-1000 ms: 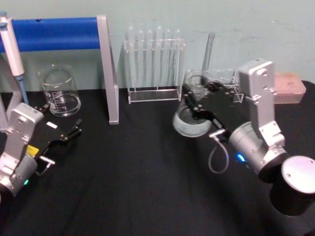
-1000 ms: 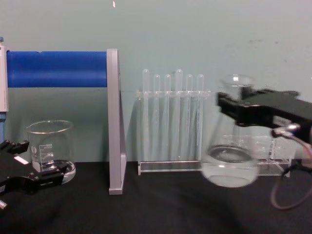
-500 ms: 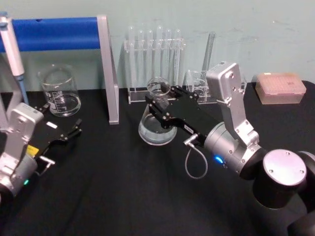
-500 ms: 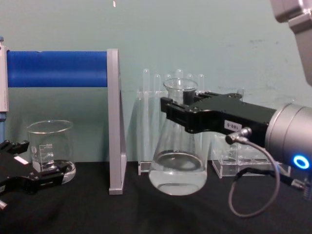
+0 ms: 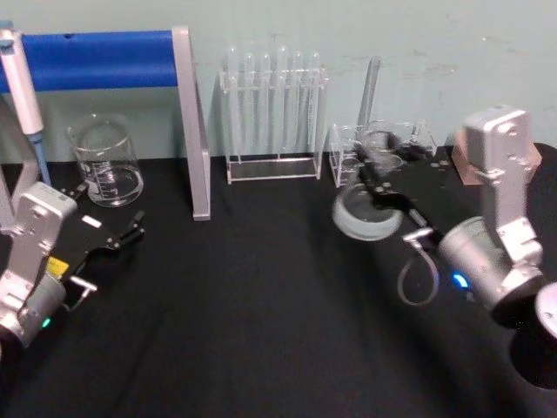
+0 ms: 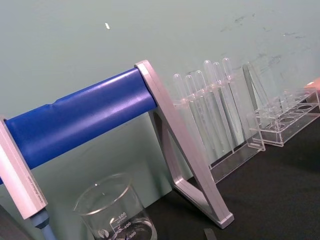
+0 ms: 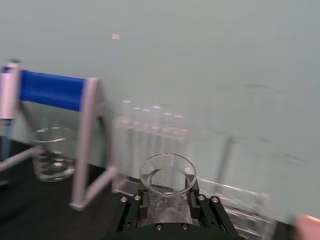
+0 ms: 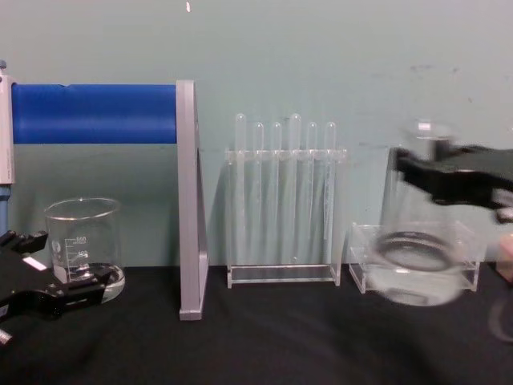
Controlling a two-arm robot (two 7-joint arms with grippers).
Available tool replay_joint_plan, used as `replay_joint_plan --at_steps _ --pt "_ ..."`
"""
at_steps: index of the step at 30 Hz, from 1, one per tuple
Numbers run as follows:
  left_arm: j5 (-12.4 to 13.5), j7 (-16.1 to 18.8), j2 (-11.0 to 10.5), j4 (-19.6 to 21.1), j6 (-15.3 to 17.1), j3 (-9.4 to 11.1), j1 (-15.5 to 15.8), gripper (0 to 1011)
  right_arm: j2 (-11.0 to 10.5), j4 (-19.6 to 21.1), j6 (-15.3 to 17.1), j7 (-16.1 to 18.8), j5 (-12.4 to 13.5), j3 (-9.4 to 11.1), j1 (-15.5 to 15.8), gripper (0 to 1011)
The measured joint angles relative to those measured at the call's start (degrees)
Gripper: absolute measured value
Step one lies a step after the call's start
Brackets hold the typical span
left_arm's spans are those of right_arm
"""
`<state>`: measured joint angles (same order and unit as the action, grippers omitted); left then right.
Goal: Grasp the erlenmeyer flask with one hand, shake it three times, then place it back.
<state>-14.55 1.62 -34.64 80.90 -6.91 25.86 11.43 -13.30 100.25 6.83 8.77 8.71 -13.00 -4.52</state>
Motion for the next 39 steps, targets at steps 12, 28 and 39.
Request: replay_joint_plan --at_steps 12,28,39 --pt "0.0 0.0 0.0 0.0 0.0 0.0 0.0 1001 0.7 3.6 0.8 -3.8 -1.8 6.0 4.6 449" --pt "0.0 0.0 0.0 0.0 0.0 0.0 0.0 1001 1.7 -2.9 0.1 6.1 -0.7 -0.8 -2.3 449" --pt "0.0 0.0 0.0 0.0 0.0 0.0 0.0 1001 1.5 -6.7 -0.8 13.3 2.1 -7.9 -6.9 449"
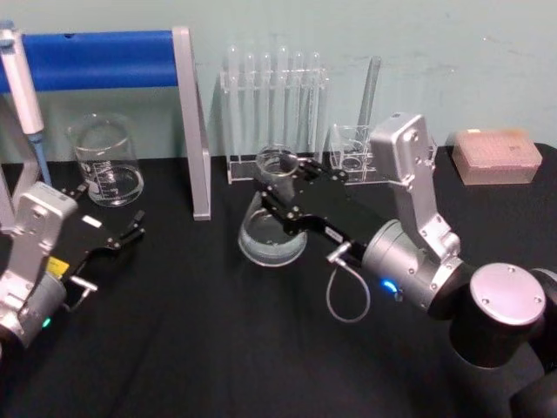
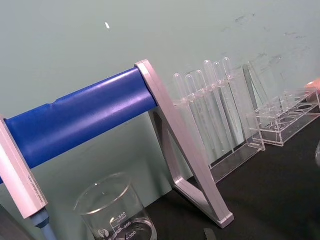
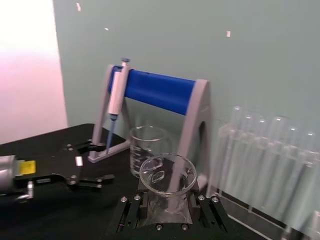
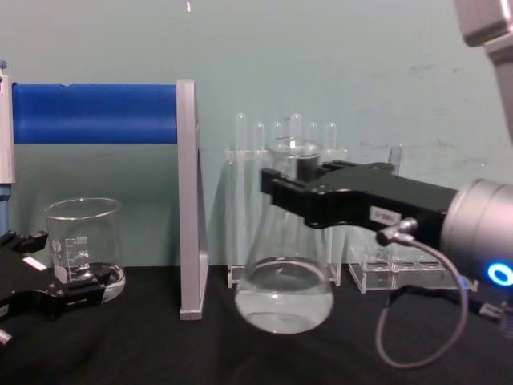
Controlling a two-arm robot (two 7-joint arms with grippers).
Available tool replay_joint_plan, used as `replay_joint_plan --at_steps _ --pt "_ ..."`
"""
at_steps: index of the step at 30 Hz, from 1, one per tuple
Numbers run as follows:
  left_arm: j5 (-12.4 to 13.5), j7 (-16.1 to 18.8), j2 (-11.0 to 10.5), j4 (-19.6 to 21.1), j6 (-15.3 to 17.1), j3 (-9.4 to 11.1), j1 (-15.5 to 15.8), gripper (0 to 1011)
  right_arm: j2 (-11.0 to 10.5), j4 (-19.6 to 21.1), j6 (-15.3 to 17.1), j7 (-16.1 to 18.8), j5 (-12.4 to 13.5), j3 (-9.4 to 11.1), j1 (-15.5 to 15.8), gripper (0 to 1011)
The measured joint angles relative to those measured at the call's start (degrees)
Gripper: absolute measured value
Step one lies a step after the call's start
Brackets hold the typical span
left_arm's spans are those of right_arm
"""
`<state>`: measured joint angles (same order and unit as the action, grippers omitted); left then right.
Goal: Grasp the erlenmeyer flask with one hand, shake it three times, then place it back.
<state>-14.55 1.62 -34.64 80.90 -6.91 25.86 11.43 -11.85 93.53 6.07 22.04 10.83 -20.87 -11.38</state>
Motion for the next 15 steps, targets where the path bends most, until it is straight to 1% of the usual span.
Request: replay_joint_plan --at_steps 3,6,10,14,15 --pt "0.0 0.0 0.0 0.0 0.0 0.0 0.0 1001 -0.2 -0.3 -0.1 0.5 0.6 -0.7 -0.4 449" --pt "0.0 0.0 0.0 0.0 0.0 0.0 0.0 1000 -0.5 -0.3 -0.4 0.3 1.2 -0.8 -0.4 449" --pt "0.0 0.0 0.0 0.0 0.0 0.0 0.0 1001 -1.1 0.3 -0.6 -1.4 1.8 0.0 0.2 449" --pt "0.0 0.0 0.0 0.0 0.0 0.0 0.0 1001 -1.9 1.5 -0.7 -4.0 2.0 1.6 1.4 449" --pt "0.0 0.0 0.0 0.0 0.0 0.0 0.0 1001 -2.2 2.1 -0.7 -5.2 2.0 2.4 2.1 449"
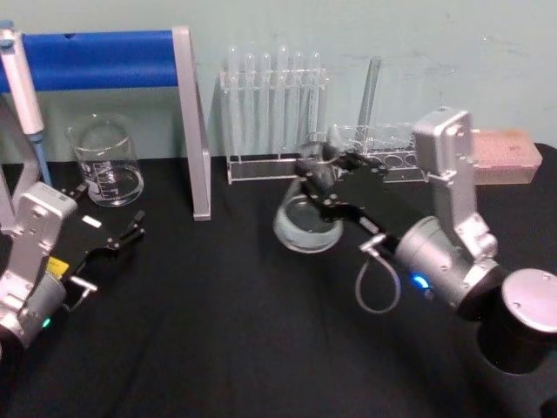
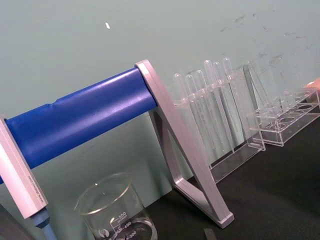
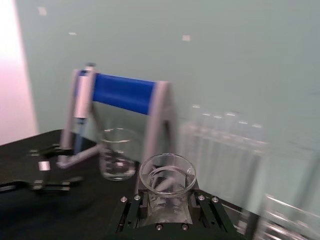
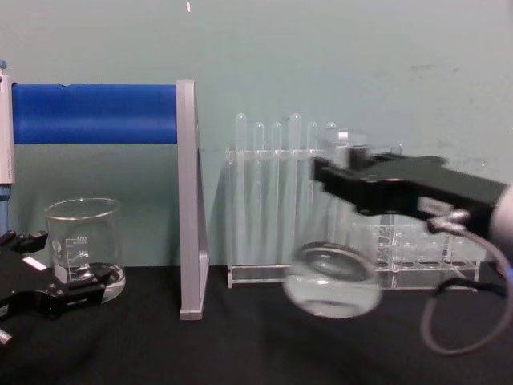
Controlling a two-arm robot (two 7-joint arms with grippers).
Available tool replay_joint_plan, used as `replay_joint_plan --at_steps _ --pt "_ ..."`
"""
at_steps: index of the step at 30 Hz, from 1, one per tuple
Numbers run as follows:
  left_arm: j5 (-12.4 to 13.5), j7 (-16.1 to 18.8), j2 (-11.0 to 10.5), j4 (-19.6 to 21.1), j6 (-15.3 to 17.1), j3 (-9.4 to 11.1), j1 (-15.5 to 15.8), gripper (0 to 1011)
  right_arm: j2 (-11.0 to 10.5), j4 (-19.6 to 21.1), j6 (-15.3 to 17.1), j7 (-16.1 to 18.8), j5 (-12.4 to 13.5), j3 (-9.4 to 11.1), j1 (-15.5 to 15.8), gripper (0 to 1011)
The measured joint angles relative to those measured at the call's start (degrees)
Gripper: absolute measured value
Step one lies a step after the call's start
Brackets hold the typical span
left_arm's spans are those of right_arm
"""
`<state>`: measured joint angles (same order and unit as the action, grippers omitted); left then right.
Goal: Grasp the erlenmeyer flask with one hand, shake it three times, then place it back.
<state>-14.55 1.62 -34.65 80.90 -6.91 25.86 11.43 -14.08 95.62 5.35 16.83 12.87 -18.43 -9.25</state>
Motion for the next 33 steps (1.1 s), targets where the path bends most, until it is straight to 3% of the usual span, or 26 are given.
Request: replay_joint_plan --at_steps 12,19,25,33 --pt "0.0 0.0 0.0 0.0 0.0 0.0 0.0 1001 -0.7 6.3 1.7 -9.3 -1.9 8.6 7.8 449" --pt "0.0 0.0 0.0 0.0 0.0 0.0 0.0 1001 -0.2 8.2 2.2 -10.9 -2.9 11.2 10.1 449" --pt "0.0 0.0 0.0 0.0 0.0 0.0 0.0 1000 0.2 8.1 2.6 -10.1 -3.5 11.3 9.9 449" --pt "0.0 0.0 0.0 0.0 0.0 0.0 0.0 1001 0.5 4.7 3.0 -4.5 -3.6 7.5 6.1 449"
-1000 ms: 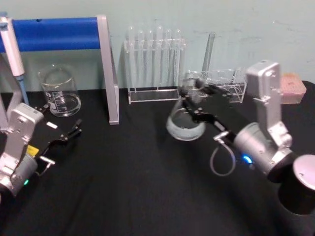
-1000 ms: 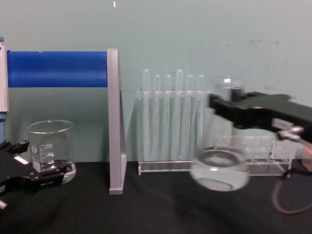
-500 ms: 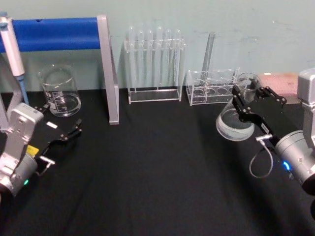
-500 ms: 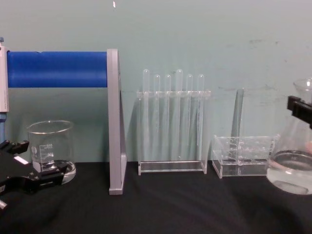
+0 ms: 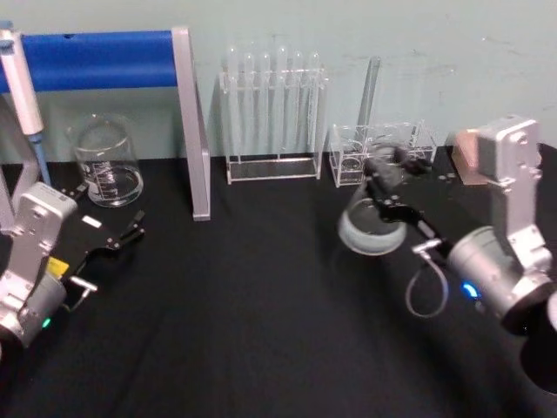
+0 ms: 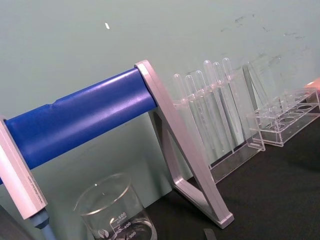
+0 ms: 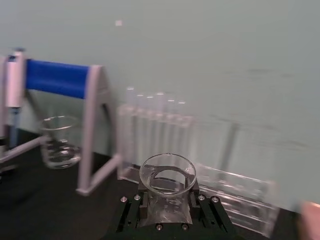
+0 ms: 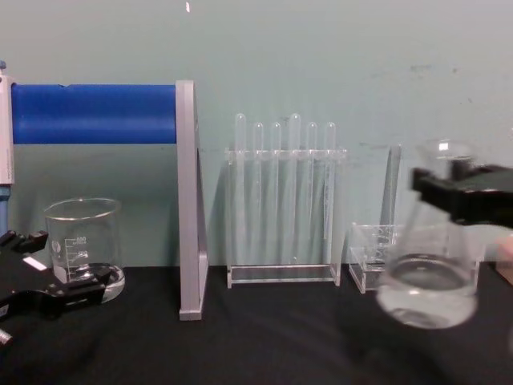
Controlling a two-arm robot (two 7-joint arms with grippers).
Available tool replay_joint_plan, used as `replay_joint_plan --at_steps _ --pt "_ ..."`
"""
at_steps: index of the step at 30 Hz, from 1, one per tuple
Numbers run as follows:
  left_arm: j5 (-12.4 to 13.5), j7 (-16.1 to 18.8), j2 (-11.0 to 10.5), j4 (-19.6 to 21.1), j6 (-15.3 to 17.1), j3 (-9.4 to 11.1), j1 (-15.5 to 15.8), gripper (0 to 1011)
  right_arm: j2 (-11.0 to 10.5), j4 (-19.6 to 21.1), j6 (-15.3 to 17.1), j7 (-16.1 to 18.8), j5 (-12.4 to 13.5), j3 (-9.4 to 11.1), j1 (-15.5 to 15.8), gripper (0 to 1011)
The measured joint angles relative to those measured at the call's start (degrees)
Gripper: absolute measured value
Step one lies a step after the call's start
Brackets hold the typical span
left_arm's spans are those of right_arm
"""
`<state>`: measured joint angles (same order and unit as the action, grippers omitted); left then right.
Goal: Grasp the erlenmeyer flask with one hand, shake it three times, then place it back.
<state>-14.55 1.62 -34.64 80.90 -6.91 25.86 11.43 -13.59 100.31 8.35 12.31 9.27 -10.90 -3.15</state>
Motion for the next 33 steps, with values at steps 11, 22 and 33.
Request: replay_joint_plan --at_steps 11,22,33 --pt "0.0 0.0 0.0 0.0 0.0 0.0 0.0 1001 -0.5 -4.4 -0.4 6.9 2.0 -6.9 -5.2 449" --pt "0.0 0.0 0.0 0.0 0.0 0.0 0.0 1001 -1.5 -5.5 -0.7 7.8 4.1 -8.7 -6.6 449" --pt "0.0 0.0 0.0 0.0 0.0 0.0 0.0 1001 -3.4 -5.8 -0.7 8.8 6.6 -9.3 -7.2 449"
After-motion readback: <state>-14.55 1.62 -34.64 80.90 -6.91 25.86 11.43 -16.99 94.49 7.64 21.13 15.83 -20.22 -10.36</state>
